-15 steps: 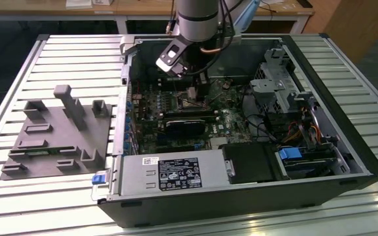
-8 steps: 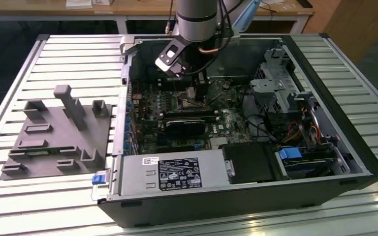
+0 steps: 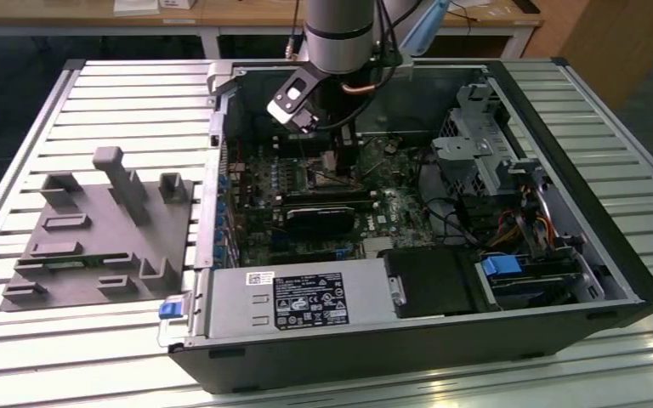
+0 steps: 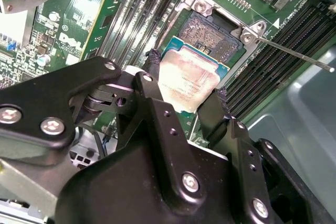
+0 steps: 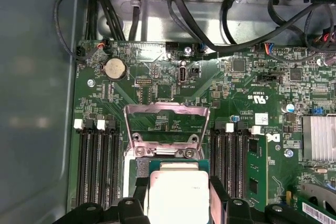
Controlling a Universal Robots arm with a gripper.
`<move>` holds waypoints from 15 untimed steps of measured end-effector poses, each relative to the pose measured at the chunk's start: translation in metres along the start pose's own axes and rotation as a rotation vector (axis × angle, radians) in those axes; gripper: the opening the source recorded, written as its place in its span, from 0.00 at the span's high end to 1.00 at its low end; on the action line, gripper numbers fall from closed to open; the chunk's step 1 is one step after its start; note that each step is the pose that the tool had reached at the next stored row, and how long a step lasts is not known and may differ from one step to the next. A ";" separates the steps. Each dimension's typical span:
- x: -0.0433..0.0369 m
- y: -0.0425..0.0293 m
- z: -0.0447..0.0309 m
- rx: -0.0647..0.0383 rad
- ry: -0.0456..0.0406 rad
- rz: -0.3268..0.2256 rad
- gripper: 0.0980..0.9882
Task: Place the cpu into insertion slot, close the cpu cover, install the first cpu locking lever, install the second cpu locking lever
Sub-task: 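Place the cpu into insertion slot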
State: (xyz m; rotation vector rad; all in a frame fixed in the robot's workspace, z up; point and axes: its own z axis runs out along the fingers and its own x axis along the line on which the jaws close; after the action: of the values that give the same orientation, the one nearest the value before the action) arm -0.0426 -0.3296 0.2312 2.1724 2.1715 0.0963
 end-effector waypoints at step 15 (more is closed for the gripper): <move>0.0014 -0.0010 0.0076 0.000 -0.0007 0.006 0.51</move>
State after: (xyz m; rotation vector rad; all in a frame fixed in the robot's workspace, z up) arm -0.0429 -0.3283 0.2236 2.1792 2.1644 0.0958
